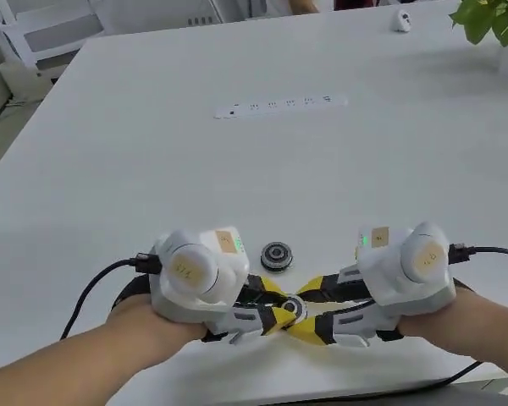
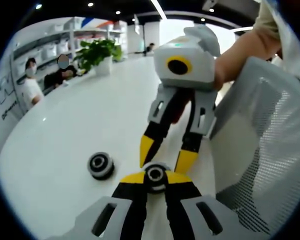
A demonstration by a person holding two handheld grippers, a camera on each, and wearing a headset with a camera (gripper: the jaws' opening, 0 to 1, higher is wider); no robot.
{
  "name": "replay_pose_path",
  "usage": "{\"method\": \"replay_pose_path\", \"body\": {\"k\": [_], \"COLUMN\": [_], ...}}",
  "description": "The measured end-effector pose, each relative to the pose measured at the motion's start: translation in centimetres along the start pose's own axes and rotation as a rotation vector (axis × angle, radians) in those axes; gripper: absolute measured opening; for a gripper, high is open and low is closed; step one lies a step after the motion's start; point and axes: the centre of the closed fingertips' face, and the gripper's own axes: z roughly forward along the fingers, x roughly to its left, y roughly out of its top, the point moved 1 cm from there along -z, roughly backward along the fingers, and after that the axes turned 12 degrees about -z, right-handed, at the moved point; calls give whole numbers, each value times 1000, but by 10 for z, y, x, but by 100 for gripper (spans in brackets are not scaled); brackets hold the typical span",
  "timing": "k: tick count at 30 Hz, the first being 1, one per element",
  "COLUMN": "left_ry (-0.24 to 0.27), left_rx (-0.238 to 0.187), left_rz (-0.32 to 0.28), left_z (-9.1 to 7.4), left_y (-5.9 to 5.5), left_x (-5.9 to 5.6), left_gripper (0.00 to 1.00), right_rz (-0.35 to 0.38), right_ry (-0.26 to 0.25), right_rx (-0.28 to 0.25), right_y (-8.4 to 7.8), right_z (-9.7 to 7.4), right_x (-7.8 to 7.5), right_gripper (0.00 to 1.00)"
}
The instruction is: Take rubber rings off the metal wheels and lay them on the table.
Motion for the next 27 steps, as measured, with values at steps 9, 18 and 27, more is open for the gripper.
{"method": "replay_pose_path", "body": {"k": [9, 18, 27], "left_ry": [1, 2, 1], "left_rx": [-3, -4, -5], "left_rz": [-3, -3, -4], "left_z": [0, 0, 0], "left_y": [0, 0, 0], "left_x": [0, 0, 0], "left_gripper": [14, 14, 14], "right_rz": [7, 7, 8], "right_ry": [-11, -19, -25], "right_rx": [-9, -10, -13], "right_y": [-1, -2, -4], "right_z": [-4, -8, -9], "right_x": [1, 1, 2], "right_gripper": [22, 18, 16]}}
